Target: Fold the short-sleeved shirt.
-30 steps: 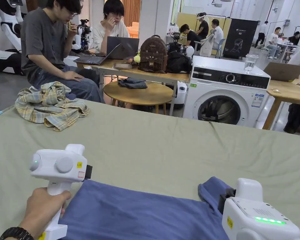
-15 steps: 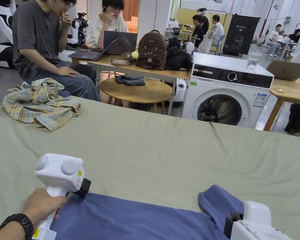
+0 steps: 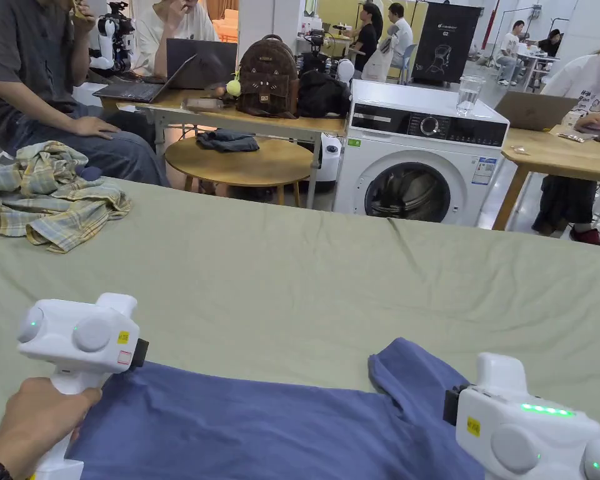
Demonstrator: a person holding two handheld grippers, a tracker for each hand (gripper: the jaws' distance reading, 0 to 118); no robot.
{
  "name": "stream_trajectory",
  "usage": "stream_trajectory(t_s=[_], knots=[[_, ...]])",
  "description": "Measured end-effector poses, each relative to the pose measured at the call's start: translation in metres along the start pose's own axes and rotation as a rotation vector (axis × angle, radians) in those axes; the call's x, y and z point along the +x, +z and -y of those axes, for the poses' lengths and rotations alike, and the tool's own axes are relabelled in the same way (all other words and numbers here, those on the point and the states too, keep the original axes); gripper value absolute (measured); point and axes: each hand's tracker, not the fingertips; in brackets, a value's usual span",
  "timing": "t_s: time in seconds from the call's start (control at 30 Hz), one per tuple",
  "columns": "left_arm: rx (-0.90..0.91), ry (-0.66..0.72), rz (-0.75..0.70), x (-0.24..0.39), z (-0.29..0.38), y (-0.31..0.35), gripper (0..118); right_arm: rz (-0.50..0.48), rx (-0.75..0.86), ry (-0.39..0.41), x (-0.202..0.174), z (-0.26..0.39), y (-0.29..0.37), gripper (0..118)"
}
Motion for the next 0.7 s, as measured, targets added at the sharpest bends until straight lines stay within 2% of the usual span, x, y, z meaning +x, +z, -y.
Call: stream_trajectory(t_s=[0.07, 0.1, 0.17, 0.23, 0.37, 0.5, 0.63, 0.7], knots=[[0.018, -0.008, 0.000, 0.004, 0.006, 0.017, 0, 0.018, -0.060, 0.007, 0.012, -0.012, -0.009, 2], [0.037, 0.002, 0.009, 0.004, 0.005, 0.028, 0, 0.027, -0.085, 0.000, 0.019, -0.019, -0.016, 10], [0.059, 0.018, 0.021, 0.002, 0.004, 0.044, 0, 0.027, -0.129, -0.002, 0.034, -0.034, -0.032, 38], [0.076, 0.037, 0.022, 0.004, 0.002, 0.055, 0, 0.011, -0.196, -0.016, 0.050, -0.046, -0.053, 49], [0.089, 0.034, 0.018, 0.005, 0.008, 0.057, 0, 0.038, -0.274, -0.002, 0.074, -0.063, -0.092, 50], [0.081, 0.029, 0.014, 0.005, 0.016, 0.057, 0, 0.005, -0.404, 0.016, 0.088, -0.062, -0.131, 50], [0.068, 0.051, 0.018, 0.000, 0.014, 0.054, 0, -0.039, -0.480, -0.029, 0.089, -0.048, -0.152, 50], [0.060, 0.052, 0.017, 0.001, 0.017, 0.052, 0, -0.029, -0.467, -0.015, 0.086, -0.047, -0.149, 50]])
